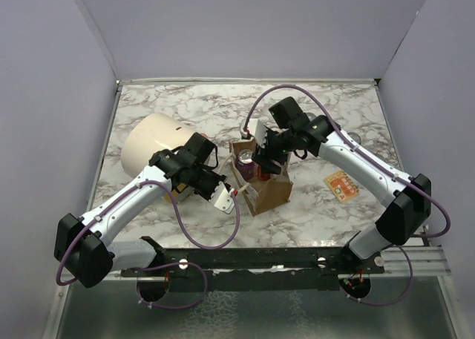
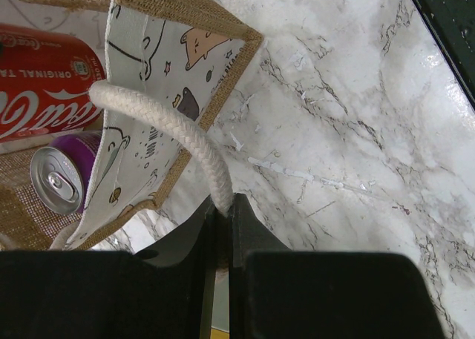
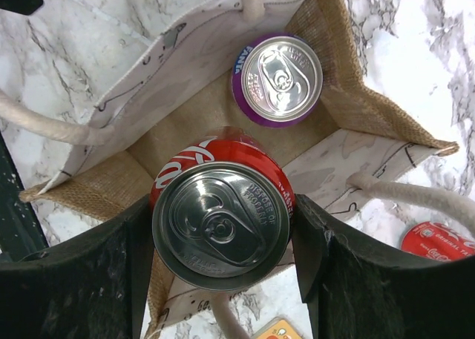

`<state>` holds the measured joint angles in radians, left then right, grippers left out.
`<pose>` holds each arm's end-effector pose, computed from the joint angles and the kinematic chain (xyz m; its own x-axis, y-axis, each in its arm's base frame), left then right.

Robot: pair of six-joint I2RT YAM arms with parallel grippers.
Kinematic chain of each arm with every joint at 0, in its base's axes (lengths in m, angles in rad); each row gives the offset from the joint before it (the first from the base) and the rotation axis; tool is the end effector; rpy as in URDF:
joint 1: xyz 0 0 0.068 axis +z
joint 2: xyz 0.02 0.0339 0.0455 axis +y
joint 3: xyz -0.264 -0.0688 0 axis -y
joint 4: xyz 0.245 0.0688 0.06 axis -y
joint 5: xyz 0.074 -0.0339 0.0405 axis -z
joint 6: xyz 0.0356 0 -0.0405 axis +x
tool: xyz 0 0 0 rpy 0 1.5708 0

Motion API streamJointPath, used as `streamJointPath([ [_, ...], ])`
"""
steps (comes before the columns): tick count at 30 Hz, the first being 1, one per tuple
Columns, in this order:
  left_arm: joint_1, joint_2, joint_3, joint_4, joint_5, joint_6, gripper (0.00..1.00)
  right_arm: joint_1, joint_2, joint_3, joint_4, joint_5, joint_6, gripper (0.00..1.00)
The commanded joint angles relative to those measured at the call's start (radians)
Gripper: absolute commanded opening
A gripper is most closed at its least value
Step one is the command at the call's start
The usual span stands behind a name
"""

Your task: Place the beverage into the canvas bag

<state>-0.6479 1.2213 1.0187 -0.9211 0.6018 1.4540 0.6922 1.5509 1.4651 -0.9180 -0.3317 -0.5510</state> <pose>0.1683 -0.1527 0.2778 0.6041 0.5695 -0.5574 0.7948 -0.4811 0.3699 0.2403 0.2143 0.3254 -0.1668 -0.7813 -0.6014 -0.9688 0.2432 -0.0472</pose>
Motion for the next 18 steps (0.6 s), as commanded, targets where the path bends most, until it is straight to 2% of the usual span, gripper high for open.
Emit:
streamJointPath([
  [1,0.005,-0.001,-0.003,-0.012,0.027,0.017,0.00,0.004,0.010,-0.022,0.107,0.040,0.015,0.01],
  [18,0.007,-0.019,-0.010,-0.012,0.036,0.024,0.00,0.004,0.106,-0.086,0.219,0.044,0.125,0.01],
])
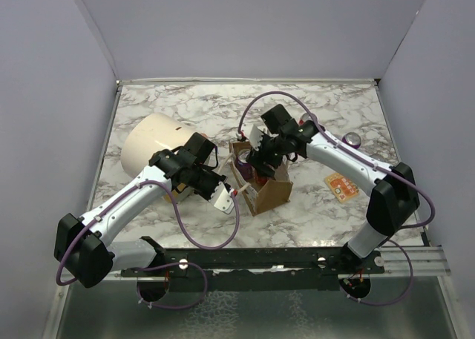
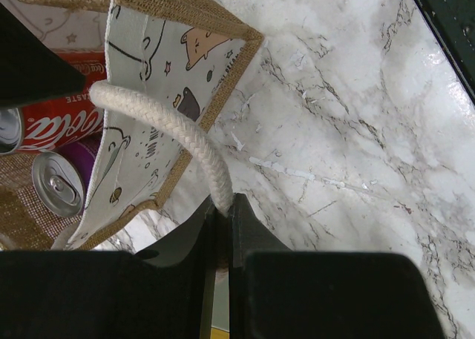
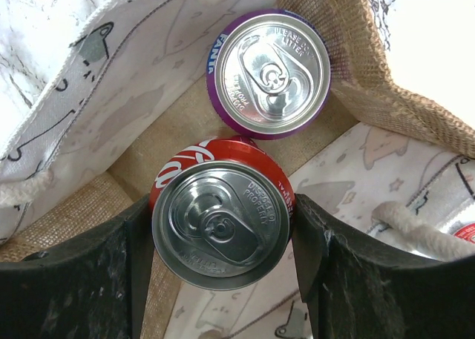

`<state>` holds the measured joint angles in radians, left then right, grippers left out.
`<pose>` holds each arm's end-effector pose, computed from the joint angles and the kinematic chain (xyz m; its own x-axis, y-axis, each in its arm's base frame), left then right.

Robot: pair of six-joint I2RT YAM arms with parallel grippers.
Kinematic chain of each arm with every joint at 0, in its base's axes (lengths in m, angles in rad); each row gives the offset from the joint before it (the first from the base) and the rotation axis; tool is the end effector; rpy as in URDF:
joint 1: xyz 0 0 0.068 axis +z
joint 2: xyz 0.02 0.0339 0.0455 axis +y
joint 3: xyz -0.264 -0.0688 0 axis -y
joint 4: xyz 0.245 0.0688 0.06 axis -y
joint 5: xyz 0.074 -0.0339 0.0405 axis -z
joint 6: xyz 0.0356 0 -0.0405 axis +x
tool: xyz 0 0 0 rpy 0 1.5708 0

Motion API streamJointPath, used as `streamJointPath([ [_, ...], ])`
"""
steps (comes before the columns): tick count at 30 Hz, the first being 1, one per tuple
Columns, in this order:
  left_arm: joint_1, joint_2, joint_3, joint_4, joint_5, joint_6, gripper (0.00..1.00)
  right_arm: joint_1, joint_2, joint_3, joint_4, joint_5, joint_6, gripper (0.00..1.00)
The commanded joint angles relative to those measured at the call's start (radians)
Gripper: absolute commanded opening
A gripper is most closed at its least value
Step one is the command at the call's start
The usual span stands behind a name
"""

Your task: Place the beverage into the canvas bag

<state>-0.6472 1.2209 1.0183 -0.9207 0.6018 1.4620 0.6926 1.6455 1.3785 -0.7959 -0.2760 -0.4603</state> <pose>0.1684 -0.1525 0.2778 0.6103 0.5659 -0.5543 0.7902 -0.4850 0.3747 0.2589 0.2274 0.2754 -0.2842 -0.7912 -0.5415 -0.9405 0.3397 -0.0027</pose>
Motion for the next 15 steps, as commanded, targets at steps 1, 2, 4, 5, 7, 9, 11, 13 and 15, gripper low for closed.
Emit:
streamJointPath([
  [1,0.006,-0.017,-0.008,-0.014,0.037,0.016,0.00,0.003,0.014,-0.006,0.101,-0.017,0.036,0.01],
  [2,0.006,-0.016,-0.005,-0.016,0.038,0.017,0.00,0.004,0.013,-0.013,0.107,-0.020,0.038,0.01],
  [4,0.006,-0.016,-0.003,-0.018,0.040,0.016,0.00,0.003,0.013,-0.028,0.119,-0.028,0.042,0.01],
  [5,0.006,-0.015,-0.002,-0.017,0.041,0.016,0.00,0.004,0.012,-0.035,0.125,-0.033,0.044,0.01],
  [7,0.006,-0.016,-0.004,-0.017,0.042,0.017,0.00,0.004,0.011,-0.047,0.135,-0.048,0.045,0.01],
  [9,0.006,-0.017,-0.006,-0.016,0.041,0.018,0.00,0.004,0.011,-0.062,0.145,-0.065,0.049,0.01],
  [11,0.005,-0.017,-0.008,-0.015,0.040,0.018,0.00,0.004,0.010,-0.073,0.155,-0.083,0.051,0.01],
  [13,0.006,-0.016,-0.007,-0.015,0.038,0.018,0.00,0.004,0.010,-0.081,0.162,-0.099,0.054,0.01],
  [15,0.006,-0.015,-0.006,-0.015,0.038,0.018,0.00,0.004,0.010,-0.086,0.169,-0.110,0.058,0.01],
])
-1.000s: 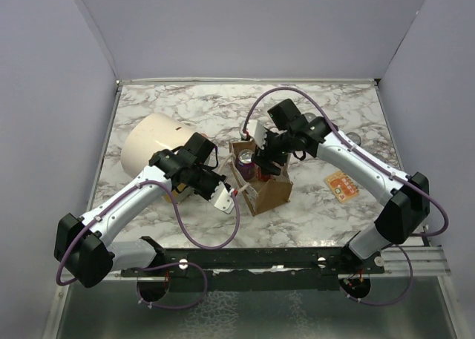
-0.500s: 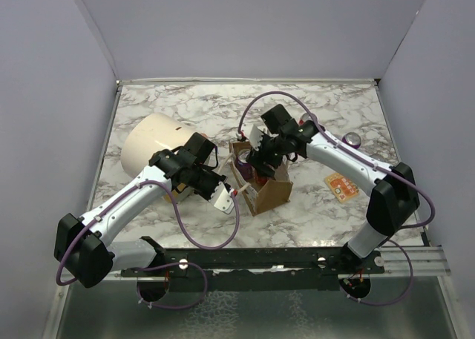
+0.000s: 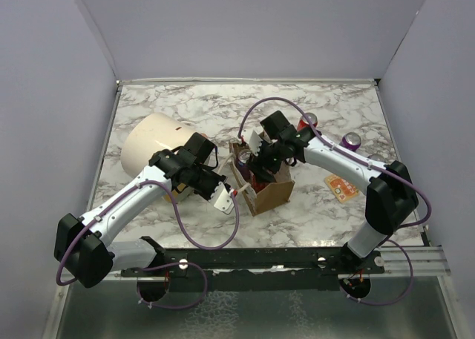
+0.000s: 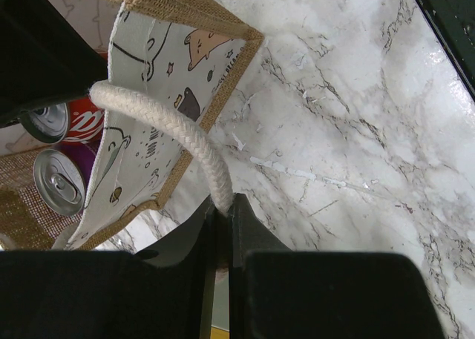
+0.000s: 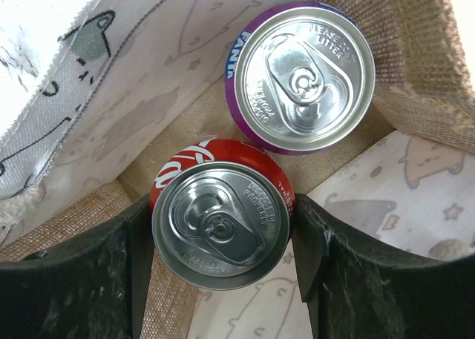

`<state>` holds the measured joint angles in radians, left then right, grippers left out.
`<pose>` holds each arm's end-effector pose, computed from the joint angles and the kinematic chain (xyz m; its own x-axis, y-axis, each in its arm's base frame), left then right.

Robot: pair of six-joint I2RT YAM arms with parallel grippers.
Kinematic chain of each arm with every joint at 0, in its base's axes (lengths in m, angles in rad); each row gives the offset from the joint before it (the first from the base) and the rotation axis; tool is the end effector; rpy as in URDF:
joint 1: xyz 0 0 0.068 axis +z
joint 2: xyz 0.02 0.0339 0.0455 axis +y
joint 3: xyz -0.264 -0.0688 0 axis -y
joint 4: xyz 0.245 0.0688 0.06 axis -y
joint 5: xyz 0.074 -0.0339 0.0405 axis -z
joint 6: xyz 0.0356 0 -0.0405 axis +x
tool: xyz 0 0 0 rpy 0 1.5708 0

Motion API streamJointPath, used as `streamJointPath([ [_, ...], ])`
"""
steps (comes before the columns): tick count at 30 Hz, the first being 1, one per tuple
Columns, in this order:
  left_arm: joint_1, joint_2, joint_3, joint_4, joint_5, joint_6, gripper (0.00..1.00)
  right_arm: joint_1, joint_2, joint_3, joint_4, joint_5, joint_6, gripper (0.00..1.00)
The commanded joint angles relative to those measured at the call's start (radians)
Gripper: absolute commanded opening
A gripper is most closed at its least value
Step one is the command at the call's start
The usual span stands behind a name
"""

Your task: Place the beverage into the canvas bag

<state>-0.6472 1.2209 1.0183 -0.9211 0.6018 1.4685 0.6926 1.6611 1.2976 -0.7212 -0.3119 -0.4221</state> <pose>0.1683 -0.1525 0.2778 0.6152 0.5629 -0.5520 0.7863 -0.4888 0.3780 0.2582 0.2284 0.2500 -0.3265 -0.7776 -0.5373 -0.9338 0.3534 0.0561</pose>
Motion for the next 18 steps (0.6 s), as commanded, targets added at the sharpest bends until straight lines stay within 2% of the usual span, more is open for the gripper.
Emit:
streamJointPath([
  [1,0.006,-0.014,-0.004,-0.017,0.038,0.011,0.00,0.005,-0.005,-0.006,0.096,-0.079,0.020,0.01],
  [9,0.006,-0.011,-0.001,-0.018,0.038,0.011,0.00,0.020,-0.001,-0.008,0.102,-0.090,0.028,0.02],
  [18,0.006,-0.008,0.000,-0.021,0.036,0.011,0.00,0.027,0.008,-0.020,0.113,-0.108,0.043,0.10],
])
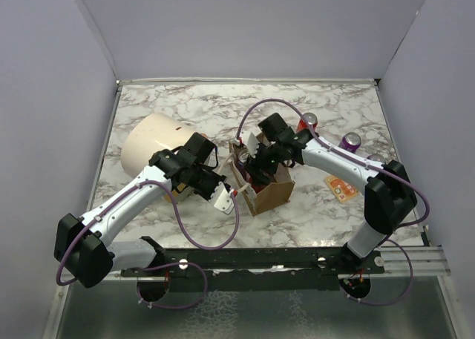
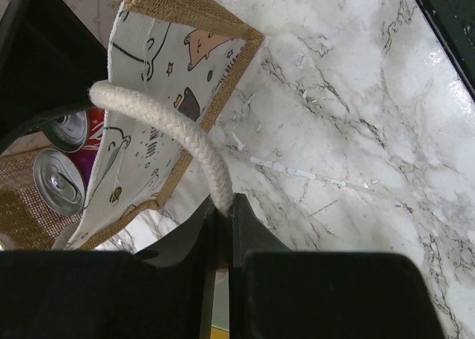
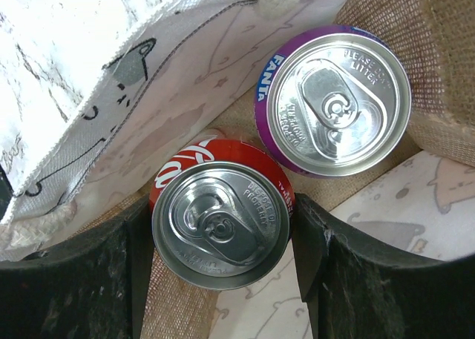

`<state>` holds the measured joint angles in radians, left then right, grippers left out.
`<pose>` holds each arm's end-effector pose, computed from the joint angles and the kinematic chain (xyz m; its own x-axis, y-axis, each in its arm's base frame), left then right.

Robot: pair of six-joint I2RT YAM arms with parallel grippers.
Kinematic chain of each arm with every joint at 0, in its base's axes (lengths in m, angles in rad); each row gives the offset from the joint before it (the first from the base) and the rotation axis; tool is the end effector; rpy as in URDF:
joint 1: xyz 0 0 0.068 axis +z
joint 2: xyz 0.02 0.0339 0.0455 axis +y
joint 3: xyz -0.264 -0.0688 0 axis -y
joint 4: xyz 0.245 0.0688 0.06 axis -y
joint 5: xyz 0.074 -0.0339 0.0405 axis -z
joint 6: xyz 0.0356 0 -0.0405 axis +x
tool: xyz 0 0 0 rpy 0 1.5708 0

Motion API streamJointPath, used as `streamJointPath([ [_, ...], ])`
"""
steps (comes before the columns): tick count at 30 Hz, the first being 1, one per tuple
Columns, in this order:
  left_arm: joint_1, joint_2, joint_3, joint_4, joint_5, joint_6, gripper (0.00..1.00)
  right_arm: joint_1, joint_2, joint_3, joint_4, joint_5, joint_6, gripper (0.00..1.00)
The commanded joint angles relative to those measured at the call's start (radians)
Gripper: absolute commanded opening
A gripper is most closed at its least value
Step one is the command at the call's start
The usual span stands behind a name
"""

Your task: Place the beverage into the canvas bag

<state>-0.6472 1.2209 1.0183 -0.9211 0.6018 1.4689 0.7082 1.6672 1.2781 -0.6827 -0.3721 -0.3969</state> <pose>0.1683 -0.1525 0.2778 0.6155 0.5627 -0.5518 0.7860 -0.4890 0.3782 0.2545 0.2350 0.2448 -0.3298 -0.7565 -0.5647 -0.9385 0.3274 0.1094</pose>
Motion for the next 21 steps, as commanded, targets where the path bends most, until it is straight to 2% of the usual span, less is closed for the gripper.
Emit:
streamJointPath([
  [1,0.006,-0.008,0.002,-0.020,0.036,0.011,0.00,0.012,0.003,-0.005,0.079,-0.048,0.019,0.11],
  [10,0.006,-0.003,0.006,-0.022,0.036,0.012,0.00,0.020,0.016,-0.032,0.105,-0.041,0.029,0.19],
  [21,0.005,-0.001,0.009,-0.024,0.036,0.014,0.00,0.022,0.003,-0.051,0.111,-0.042,0.030,0.37],
])
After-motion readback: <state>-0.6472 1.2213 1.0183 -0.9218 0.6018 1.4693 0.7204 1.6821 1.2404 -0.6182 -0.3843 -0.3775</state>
